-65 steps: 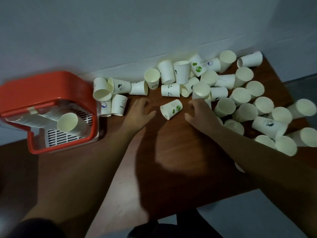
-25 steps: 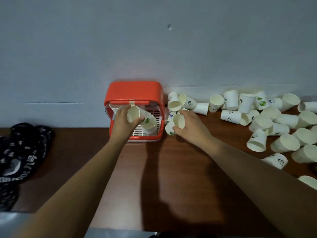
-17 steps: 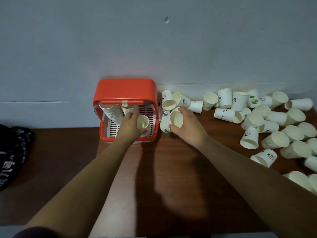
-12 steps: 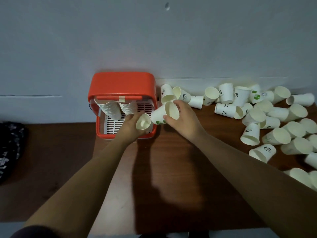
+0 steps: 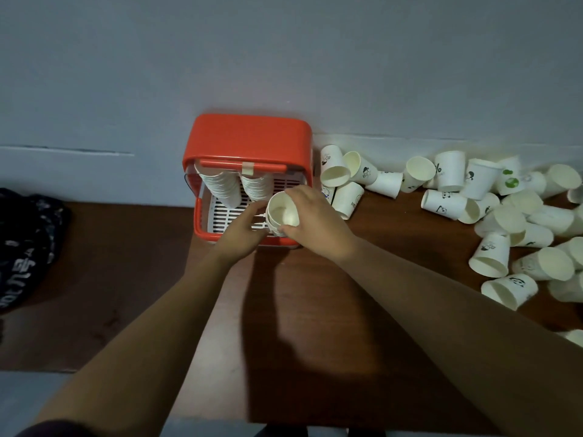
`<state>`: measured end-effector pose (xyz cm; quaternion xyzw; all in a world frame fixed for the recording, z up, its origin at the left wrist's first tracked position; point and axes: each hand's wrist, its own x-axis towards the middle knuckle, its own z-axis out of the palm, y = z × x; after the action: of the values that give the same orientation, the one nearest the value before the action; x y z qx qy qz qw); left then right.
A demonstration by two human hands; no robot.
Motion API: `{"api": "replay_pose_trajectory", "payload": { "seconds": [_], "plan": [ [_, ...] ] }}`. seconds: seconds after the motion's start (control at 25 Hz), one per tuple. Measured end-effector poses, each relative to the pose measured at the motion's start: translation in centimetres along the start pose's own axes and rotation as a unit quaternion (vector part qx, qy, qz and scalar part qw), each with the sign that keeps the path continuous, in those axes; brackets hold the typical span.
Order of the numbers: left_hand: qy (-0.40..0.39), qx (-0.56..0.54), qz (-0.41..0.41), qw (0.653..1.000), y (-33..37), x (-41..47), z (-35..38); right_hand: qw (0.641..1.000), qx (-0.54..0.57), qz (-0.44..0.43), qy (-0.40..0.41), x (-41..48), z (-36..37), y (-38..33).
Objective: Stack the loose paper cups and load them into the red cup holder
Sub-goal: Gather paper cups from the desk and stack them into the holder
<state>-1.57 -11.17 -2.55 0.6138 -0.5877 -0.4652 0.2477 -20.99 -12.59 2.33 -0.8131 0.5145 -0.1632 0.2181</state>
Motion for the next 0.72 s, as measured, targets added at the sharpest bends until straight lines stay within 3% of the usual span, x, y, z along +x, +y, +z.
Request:
{"api": "replay_pose_trajectory", "payload": {
  "seconds": [0.12, 0.16, 0.28, 0.4, 0.52, 0.6, 0.72],
  "plan": [
    [0.020, -0.178, -0.066, 0.982, 0.9, -0.5, -0.2, 0.998, 0.009, 0.032, -0.051, 0.5, 1.2, 0.6],
    [0.017, -0.186, -0.070, 0.980, 1.3, -0.7, -0.3, 0.998, 0.019, 0.040, -0.054, 0.5, 1.5, 0.9],
    [0.001, -0.066, -0.025, 0.997, 1.6, -0.8, -0.1, 0.997, 0.051, 0.061, -0.023, 0.5, 1.8, 1.2],
    [0.049, 0.035, 0.006, 0.998, 1.7, -0.4, 0.8, 0.993, 0.082, 0.085, -0.014, -0.2, 1.8, 1.7],
    [0.135, 0.145, 0.042, 0.979, 2.4, -1.1, 1.7, 0.993, 0.077, 0.080, -0.026, -1.9, 1.1, 3.3],
    [0.180, 0.198, 0.117, 0.956, 3.6, -1.8, 2.4, 0.993, 0.067, 0.090, -0.038, -3.5, -0.3, 5.6],
    [0.071, 0.217, 0.214, 0.950, 5.9, -1.7, 4.9, 0.991, 0.013, 0.127, -0.046, -6.3, -3.1, 10.9]
  ]
}}
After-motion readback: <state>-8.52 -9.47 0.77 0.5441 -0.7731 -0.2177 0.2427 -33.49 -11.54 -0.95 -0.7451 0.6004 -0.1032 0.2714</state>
